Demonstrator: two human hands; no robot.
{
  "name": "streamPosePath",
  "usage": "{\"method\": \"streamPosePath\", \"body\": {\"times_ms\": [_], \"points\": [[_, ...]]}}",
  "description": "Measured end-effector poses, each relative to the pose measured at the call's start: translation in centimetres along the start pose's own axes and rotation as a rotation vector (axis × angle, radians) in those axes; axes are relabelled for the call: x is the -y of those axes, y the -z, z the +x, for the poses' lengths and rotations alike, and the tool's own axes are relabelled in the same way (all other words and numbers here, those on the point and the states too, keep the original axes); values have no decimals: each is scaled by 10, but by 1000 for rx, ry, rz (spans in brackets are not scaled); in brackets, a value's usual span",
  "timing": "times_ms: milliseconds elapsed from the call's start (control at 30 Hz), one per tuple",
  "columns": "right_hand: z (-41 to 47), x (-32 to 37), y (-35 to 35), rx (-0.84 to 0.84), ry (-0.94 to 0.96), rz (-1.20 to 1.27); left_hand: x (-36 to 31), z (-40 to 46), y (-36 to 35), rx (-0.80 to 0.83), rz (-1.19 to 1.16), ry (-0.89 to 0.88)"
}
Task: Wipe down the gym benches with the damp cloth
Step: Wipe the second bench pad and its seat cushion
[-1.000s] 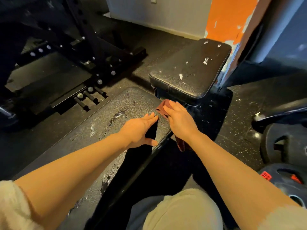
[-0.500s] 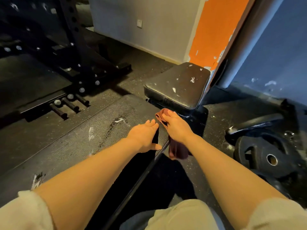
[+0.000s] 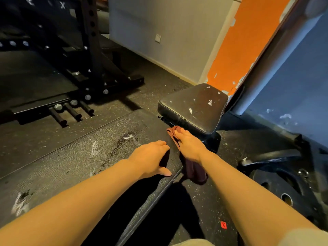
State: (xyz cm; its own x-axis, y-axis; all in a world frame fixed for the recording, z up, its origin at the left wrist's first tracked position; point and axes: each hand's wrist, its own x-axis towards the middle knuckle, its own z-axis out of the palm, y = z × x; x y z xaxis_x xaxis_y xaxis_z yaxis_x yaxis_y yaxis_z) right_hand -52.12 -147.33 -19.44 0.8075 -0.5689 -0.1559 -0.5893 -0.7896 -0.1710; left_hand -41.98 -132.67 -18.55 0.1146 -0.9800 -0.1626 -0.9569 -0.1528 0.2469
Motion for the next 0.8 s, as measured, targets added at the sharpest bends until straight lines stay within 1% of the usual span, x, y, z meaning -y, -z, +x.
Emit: {"method": "streamPosePath", "body": {"times_ms": [67, 133, 167, 200, 267, 367, 433, 467, 533, 633, 733, 800], "points": [[3, 11, -4, -42, 21, -20, 11, -8, 12, -81, 9, 15], [-7, 24, -14, -74, 122, -59, 26, -15, 22, -153, 43, 46], [-14, 29, -18, -54, 176, -67, 34, -16, 25, -169, 47, 65], [-20, 31, -19, -25, 216, -63, 41, -17, 27, -164, 45, 84], [-18, 25, -17, 1, 229, -74, 51, -17, 28, -90, 49, 120], [10, 9, -9, 4, 134, -79, 60, -18, 24, 50, 88, 150], [29, 13, -1, 22, 49, -53, 61, -16, 22, 88, 136, 162], [36, 20, 1, 20, 38, -42, 61, -14, 22, 93, 154, 168], [43, 42, -3, -4, 76, -28, 60, -9, 23, 99, 170, 181], [39, 70, -15, -24, 217, -17, 60, -6, 23, 86, 173, 184], [32, 62, -11, 3, 298, -7, 62, -9, 17, 62, 156, 174], [36, 50, -7, 36, 292, -24, 63, -11, 15, 60, 138, 176]]}}
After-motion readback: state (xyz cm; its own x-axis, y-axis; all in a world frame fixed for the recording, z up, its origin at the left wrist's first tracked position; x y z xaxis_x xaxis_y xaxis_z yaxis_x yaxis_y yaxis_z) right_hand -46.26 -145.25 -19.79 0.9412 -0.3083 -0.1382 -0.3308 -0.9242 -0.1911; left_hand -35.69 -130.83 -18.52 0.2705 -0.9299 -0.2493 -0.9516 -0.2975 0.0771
